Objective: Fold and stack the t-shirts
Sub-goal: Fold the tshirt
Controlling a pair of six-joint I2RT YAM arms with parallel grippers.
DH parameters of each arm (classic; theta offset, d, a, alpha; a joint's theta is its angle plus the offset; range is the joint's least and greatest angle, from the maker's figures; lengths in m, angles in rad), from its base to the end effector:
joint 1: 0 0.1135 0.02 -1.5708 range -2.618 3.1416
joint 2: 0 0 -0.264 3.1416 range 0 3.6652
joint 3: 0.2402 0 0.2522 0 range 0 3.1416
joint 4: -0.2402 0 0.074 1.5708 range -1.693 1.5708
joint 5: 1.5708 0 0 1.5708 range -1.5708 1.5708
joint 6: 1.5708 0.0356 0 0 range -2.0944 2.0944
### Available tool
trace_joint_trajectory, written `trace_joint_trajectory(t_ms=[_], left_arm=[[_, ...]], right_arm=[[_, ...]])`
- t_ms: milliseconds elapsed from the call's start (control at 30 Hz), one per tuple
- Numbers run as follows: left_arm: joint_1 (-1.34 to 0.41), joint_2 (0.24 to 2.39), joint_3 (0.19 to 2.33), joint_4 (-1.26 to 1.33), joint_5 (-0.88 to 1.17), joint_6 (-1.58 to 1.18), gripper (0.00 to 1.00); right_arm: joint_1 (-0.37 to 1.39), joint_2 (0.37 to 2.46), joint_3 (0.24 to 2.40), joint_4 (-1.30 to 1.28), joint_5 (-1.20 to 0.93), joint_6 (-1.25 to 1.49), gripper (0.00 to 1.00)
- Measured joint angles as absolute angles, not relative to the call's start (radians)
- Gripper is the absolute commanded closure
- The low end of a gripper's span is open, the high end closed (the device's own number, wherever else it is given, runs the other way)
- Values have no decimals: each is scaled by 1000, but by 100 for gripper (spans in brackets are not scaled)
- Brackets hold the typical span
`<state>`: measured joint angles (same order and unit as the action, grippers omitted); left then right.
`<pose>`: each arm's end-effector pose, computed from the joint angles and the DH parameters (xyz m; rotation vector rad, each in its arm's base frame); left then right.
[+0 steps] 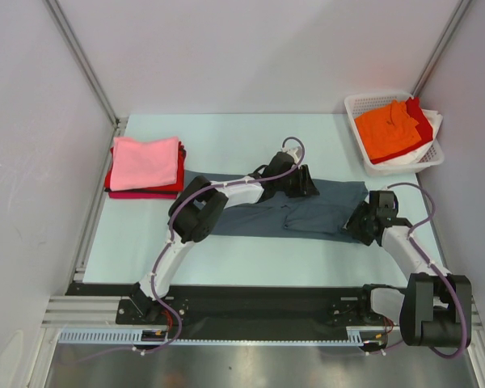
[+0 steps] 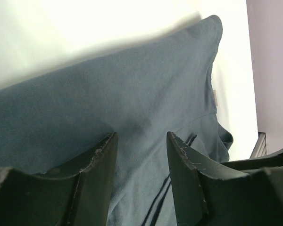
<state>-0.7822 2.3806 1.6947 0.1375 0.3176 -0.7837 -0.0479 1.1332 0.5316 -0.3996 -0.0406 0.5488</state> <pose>0.3687 -0.3820 0.1306 0.2094 2.3508 -1.1969 0.2030 -0.0083 0.1712 0.7464 2.4795 0.2388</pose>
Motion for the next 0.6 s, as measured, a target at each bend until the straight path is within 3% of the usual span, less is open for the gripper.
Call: trace_joint_trajectory(t_ms=[600], left_arm=[[-782,2381,1695,137,318,-776,48]], right_arm=[[41,1141,629,-377,44,526,56]])
